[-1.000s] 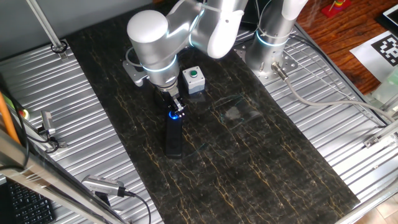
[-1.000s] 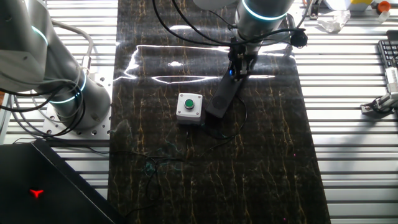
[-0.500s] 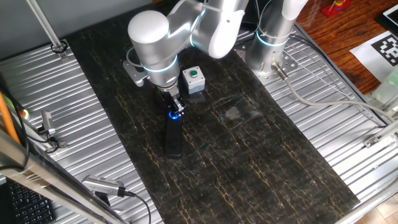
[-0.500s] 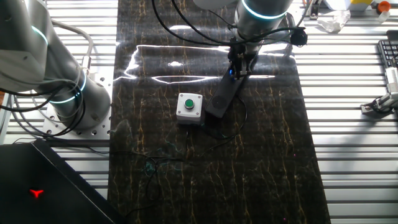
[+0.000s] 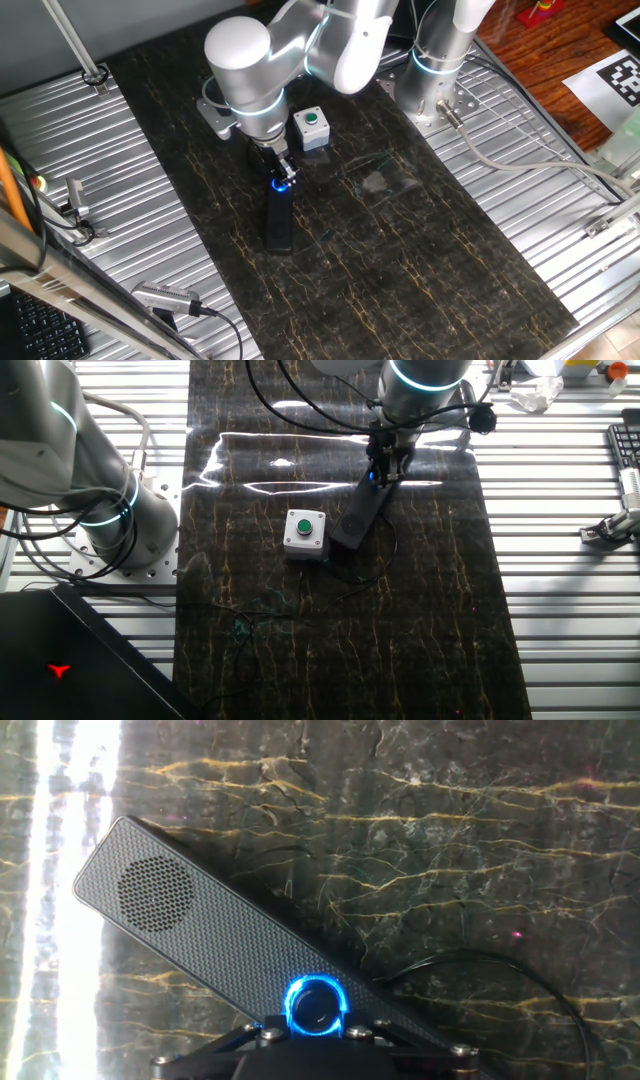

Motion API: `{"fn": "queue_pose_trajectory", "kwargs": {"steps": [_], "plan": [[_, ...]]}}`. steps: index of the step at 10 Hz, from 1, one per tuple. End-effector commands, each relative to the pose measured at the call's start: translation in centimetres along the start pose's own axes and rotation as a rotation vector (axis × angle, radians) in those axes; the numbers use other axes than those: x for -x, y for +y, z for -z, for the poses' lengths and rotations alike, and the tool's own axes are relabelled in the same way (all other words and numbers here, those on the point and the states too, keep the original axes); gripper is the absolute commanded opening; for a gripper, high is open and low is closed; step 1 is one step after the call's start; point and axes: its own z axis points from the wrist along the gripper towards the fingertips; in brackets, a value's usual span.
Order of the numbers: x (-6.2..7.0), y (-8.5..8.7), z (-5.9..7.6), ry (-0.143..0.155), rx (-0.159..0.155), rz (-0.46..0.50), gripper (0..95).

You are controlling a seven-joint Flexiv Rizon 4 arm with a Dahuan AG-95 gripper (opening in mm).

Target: Turn the knob to decrease the volume of the speaker

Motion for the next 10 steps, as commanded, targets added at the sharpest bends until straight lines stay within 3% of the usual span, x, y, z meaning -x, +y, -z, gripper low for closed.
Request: {"fn": "queue_pose_trajectory", "kwargs": {"steps": [1,10], "plan": [[0.03,-0.01,-0.05,-0.001,-0.005,0.033,19.0],[0.04,-0.01,-0.08,0.004,-0.032,0.22,19.0]]}}
